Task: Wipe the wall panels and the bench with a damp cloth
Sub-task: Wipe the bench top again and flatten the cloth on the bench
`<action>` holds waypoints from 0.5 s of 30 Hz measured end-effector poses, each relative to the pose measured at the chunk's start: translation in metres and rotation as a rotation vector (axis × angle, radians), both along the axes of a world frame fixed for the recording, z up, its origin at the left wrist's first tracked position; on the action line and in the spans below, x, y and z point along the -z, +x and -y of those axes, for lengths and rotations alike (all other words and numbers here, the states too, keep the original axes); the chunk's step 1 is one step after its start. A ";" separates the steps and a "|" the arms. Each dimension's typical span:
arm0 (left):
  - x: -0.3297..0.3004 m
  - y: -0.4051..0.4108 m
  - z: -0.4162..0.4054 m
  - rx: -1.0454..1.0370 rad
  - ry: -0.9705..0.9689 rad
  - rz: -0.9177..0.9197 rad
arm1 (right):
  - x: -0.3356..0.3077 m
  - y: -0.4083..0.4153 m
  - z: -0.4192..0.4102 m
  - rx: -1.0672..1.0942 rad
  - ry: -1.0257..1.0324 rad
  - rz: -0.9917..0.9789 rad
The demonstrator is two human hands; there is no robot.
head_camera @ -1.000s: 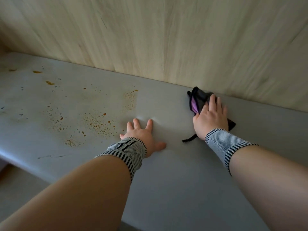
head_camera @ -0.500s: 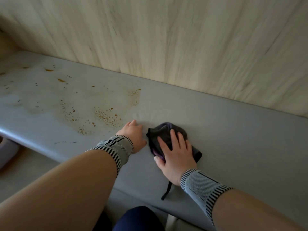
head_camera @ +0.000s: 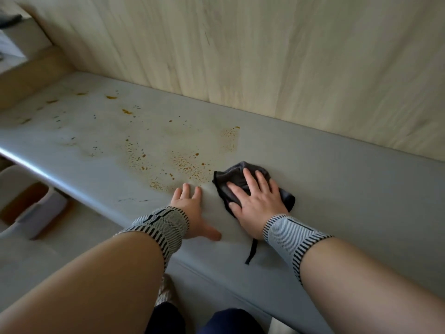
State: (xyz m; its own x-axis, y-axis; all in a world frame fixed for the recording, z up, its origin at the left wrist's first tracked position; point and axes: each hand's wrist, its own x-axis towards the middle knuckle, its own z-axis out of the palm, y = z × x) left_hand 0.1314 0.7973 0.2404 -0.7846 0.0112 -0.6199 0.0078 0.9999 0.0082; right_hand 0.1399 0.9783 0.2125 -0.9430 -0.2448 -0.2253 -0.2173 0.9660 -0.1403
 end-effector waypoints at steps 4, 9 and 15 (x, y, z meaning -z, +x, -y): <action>0.002 0.002 0.001 -0.014 0.025 -0.029 | 0.000 -0.016 0.020 0.084 -0.004 0.007; 0.002 0.002 0.001 -0.002 0.032 -0.041 | -0.002 0.015 0.014 -0.132 -0.157 -0.130; 0.002 0.004 0.003 -0.020 0.057 -0.025 | 0.002 -0.016 -0.024 0.223 -0.095 -0.166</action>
